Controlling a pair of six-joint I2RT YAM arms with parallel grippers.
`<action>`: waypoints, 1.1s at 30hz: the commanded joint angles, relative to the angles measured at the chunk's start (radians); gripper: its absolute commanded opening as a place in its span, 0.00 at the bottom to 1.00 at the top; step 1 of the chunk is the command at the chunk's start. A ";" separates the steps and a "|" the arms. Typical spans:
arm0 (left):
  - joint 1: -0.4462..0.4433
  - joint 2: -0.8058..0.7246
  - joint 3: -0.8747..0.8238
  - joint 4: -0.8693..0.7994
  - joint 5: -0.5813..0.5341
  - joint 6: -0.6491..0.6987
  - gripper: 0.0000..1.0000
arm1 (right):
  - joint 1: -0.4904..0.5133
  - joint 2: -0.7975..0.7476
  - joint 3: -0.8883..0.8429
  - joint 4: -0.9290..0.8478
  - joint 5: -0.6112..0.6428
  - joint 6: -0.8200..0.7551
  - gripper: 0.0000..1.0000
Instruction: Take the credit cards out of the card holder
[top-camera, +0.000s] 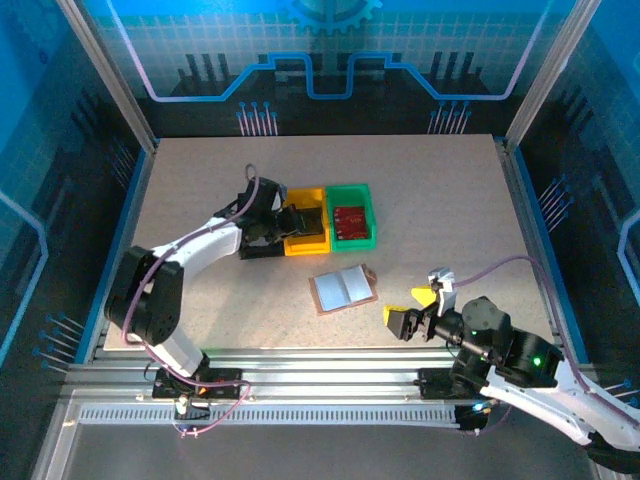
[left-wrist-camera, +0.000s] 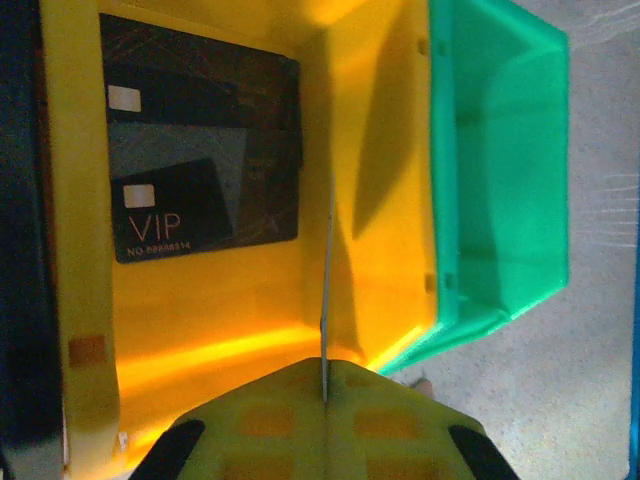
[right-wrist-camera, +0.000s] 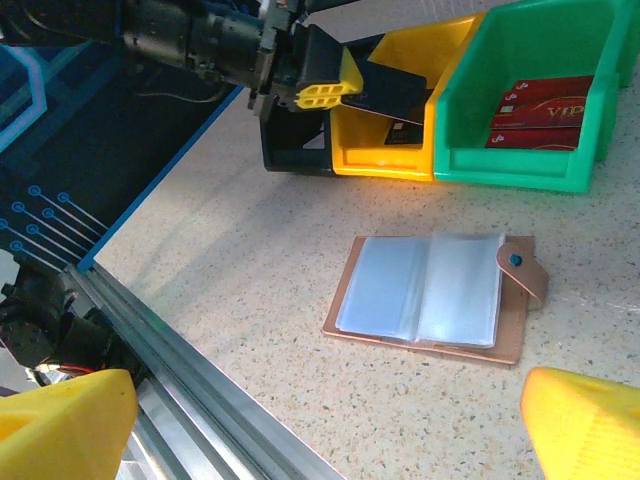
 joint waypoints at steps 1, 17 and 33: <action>0.007 0.049 0.070 -0.043 -0.034 -0.010 0.00 | -0.010 -0.026 0.031 -0.031 -0.020 -0.017 1.00; 0.002 0.219 0.185 -0.026 -0.057 -0.042 0.00 | -0.009 -0.099 0.026 -0.076 -0.062 -0.020 1.00; -0.001 0.239 0.223 -0.090 -0.082 -0.015 0.27 | -0.008 -0.101 0.019 -0.076 -0.077 -0.017 1.00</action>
